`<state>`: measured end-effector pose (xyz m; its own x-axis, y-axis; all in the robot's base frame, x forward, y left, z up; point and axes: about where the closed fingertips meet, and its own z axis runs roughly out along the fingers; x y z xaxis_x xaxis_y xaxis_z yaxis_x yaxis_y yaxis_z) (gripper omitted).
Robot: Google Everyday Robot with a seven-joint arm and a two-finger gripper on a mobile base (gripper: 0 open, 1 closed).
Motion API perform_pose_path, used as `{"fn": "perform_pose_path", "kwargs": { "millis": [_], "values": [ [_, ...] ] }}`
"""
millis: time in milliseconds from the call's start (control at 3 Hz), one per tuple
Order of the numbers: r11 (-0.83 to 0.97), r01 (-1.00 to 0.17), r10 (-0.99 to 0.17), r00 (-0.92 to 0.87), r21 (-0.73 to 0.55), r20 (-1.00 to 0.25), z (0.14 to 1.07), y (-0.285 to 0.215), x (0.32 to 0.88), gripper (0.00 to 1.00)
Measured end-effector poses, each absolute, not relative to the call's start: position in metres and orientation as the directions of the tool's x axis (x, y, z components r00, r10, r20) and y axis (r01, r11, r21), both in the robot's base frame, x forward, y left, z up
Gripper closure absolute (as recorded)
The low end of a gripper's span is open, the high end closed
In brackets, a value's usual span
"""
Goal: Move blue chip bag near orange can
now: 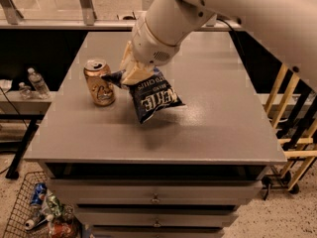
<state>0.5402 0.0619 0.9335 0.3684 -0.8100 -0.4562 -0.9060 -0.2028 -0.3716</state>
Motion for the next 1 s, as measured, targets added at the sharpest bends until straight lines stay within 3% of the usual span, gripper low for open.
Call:
{"fn": "perform_pose_path", "kwargs": {
  "millis": [1000],
  "values": [
    [-0.298,-0.894,-0.805,0.423,-0.334,-0.415,0.904,0.088,0.542,1.00]
  ]
}}
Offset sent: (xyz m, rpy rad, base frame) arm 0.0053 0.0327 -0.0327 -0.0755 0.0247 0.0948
